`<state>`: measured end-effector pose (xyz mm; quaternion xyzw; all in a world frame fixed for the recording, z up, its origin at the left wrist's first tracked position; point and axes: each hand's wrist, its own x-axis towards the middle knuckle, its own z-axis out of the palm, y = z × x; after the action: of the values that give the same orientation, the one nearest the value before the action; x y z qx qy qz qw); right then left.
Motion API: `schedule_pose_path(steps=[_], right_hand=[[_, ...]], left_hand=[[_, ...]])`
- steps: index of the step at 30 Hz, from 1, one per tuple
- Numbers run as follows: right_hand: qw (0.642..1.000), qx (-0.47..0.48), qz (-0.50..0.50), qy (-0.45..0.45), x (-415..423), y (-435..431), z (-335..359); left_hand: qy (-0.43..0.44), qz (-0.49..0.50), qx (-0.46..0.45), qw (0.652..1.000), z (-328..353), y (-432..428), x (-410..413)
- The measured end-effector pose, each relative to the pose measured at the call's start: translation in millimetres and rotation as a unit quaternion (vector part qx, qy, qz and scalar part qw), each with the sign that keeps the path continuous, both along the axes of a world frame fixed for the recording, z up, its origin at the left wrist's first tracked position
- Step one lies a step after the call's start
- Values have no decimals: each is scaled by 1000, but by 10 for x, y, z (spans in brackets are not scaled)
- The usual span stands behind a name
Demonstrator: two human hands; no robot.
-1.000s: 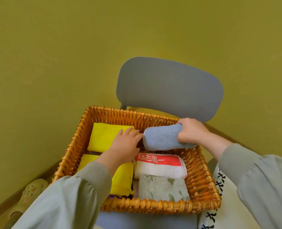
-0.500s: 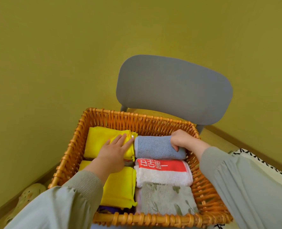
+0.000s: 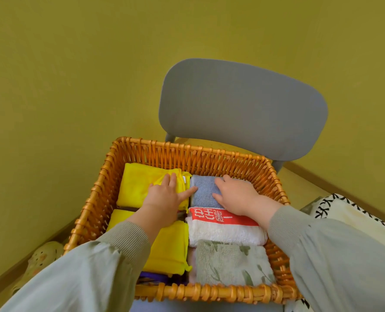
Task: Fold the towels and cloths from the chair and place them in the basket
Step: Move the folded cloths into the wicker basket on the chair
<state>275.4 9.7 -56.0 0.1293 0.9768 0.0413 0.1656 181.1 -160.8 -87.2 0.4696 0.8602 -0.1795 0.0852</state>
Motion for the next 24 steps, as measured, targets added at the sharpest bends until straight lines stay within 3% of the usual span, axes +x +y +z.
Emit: schedule_pose_path(steps=[5, 11, 14, 17, 21, 24], right_hand=[[991, -97, -71, -56, -89, 91, -130], [997, -8, -65, -43, -4, -56, -72], [995, -61, -68, -28, 54, -57, -37], [986, -99, -89, -98, 157, -1, -55], [976, -164, -139, -31, 250, -89, 43], [964, -206, -167, 9, 400, -221, 196]], left_hand=[[-18, 4, 5, 1000, 17, -9, -21], [-75, 15, 2, 997, 112, -93, 6], [-132, 48, 31, 990, 205, -115, 43], [-162, 56, 59, 983, 253, -146, 142], [-186, 55, 83, 977, 382, -248, 328], [-273, 70, 134, 950, 616, -374, 475]])
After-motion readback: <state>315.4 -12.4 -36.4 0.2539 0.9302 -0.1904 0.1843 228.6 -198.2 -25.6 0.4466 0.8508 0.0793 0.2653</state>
